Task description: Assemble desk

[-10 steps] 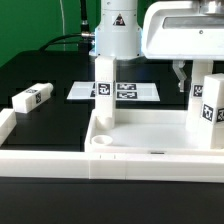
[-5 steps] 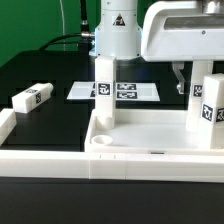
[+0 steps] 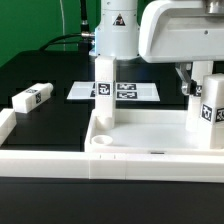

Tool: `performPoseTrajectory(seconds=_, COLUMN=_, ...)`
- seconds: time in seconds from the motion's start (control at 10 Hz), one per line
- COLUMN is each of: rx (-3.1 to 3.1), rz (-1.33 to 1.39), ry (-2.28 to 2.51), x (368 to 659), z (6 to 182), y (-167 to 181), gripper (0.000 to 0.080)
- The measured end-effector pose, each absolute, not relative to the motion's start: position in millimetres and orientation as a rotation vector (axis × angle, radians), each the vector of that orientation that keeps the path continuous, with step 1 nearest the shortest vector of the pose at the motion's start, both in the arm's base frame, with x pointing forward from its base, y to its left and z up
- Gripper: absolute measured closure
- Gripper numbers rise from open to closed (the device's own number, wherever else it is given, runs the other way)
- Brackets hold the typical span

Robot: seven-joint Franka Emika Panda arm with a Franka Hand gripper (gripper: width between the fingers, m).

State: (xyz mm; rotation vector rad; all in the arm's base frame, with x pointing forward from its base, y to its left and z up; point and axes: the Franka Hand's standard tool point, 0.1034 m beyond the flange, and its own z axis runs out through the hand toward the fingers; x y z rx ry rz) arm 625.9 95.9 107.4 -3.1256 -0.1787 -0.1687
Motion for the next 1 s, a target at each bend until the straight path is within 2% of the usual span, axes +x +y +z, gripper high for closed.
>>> performPoseTrajectory(seconds=0.1, rx=-3.125, rz=-0.168, ry=-0.161, x=625.9, z=107.4, y=96.0, gripper=0.0373)
performPoseTrajectory(seconds=0.2, rx=-3.126, rz=-0.168, ry=-0.138, x=625.8, z=107.2, y=95.8, gripper=0.0512)
performPoseTrajectory(seconds=1.0, rx=-3.063, rz=-0.16, ry=0.516, x=625.8, z=107.0, y=94.8, gripper=0.0511)
